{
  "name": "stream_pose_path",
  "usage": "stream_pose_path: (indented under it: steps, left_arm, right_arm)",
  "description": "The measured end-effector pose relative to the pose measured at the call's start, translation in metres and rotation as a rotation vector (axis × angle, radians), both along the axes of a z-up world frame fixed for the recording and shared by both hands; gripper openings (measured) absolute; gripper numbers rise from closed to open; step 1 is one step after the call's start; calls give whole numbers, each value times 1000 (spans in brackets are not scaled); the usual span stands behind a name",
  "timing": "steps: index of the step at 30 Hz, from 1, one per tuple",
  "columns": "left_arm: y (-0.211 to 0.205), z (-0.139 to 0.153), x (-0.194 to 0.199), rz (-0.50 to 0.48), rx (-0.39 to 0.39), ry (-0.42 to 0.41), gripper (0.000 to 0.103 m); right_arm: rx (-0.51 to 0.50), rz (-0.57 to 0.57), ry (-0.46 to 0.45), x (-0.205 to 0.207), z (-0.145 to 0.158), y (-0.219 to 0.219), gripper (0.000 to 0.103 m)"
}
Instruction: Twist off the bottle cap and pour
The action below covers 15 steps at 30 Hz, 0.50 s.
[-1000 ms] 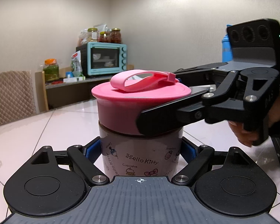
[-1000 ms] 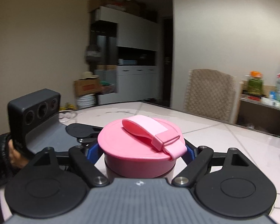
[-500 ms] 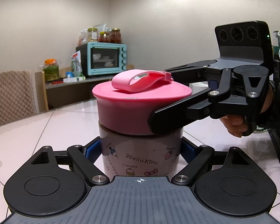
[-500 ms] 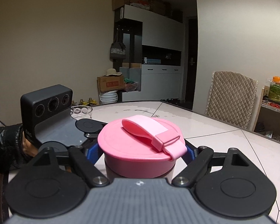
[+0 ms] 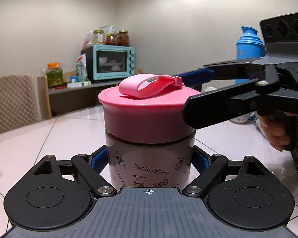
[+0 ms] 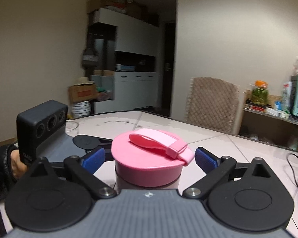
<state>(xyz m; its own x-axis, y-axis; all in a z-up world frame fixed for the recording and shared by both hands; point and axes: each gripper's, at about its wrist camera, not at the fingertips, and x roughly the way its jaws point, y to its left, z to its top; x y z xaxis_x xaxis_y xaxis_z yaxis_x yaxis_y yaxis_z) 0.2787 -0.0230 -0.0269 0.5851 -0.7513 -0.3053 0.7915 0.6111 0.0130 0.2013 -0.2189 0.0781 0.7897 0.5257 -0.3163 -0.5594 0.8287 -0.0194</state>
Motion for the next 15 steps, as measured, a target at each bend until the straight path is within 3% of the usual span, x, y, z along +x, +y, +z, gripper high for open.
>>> stream_pose_path:
  steps: [15]
  left_arm:
    - [0,0,-1,0,0,0,90]
  right_arm:
    - [9,-169,10,-1,-18,26,101]
